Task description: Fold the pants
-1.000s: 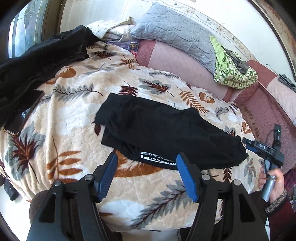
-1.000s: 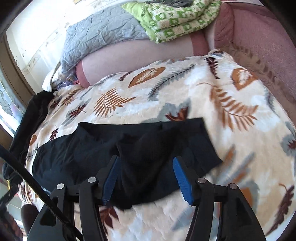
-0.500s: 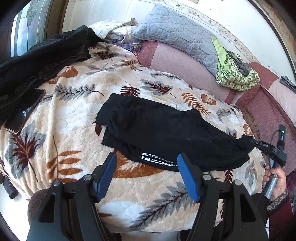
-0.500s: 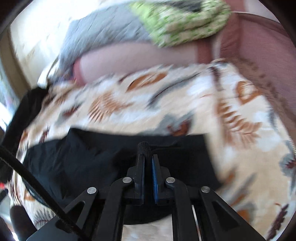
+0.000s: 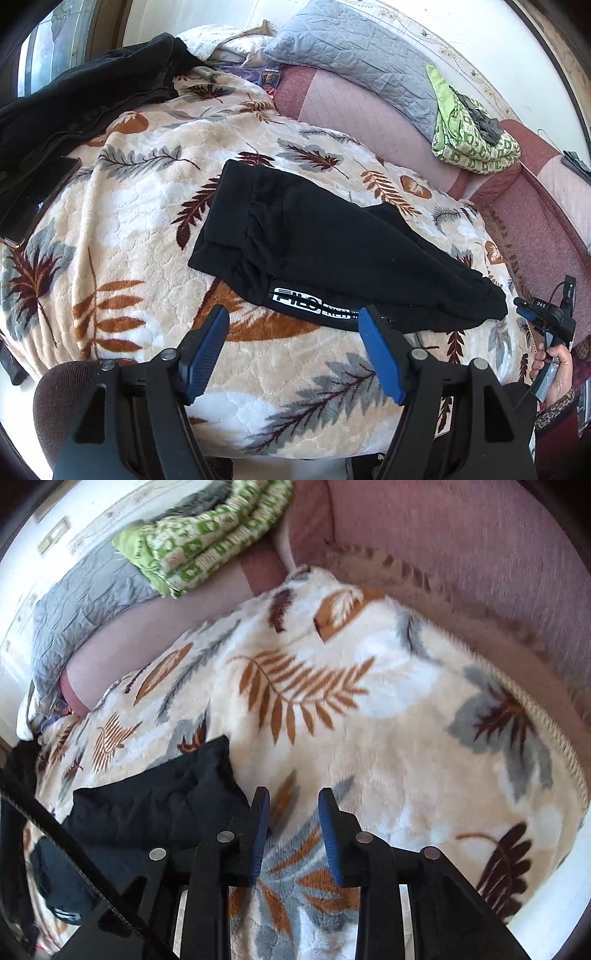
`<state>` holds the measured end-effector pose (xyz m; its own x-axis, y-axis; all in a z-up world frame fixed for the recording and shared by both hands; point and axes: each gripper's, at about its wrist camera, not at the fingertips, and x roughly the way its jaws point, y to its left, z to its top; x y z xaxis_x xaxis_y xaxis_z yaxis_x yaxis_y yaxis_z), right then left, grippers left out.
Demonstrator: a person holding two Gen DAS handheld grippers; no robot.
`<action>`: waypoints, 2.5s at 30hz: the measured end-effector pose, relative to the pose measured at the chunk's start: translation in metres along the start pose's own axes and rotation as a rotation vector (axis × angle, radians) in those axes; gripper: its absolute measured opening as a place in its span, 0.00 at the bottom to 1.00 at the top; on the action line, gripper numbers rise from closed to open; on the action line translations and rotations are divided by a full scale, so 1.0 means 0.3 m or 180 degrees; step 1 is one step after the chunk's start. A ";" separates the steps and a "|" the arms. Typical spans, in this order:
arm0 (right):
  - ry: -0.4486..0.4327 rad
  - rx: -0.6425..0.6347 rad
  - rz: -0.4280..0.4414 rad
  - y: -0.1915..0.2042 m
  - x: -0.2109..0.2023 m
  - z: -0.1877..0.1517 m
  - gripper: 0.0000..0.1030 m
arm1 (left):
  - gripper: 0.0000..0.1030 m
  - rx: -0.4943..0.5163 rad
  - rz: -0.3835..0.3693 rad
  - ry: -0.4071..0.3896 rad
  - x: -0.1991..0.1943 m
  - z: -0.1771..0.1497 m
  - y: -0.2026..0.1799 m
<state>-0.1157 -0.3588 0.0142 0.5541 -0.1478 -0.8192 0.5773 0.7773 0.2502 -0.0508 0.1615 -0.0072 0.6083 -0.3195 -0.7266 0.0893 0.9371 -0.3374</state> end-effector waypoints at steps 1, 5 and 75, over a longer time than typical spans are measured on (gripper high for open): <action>-0.0040 -0.0128 0.0014 0.027 -0.008 0.007 0.31 | 0.70 -0.0006 0.0000 0.0015 0.004 0.001 0.002; -0.0065 -0.0404 0.0209 0.122 0.010 0.038 0.38 | 0.70 -0.0005 0.0010 0.0043 0.009 -0.003 0.003; 0.0358 -0.1888 0.0962 0.996 0.186 0.018 0.37 | 0.64 -0.0425 -0.0330 -0.0338 0.178 0.182 0.248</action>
<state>0.0909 -0.1381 0.0459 0.5551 0.1686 -0.8145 -0.0384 0.9834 0.1774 0.0314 0.2219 -0.0385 0.6817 -0.3900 -0.6190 0.0546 0.8708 -0.4885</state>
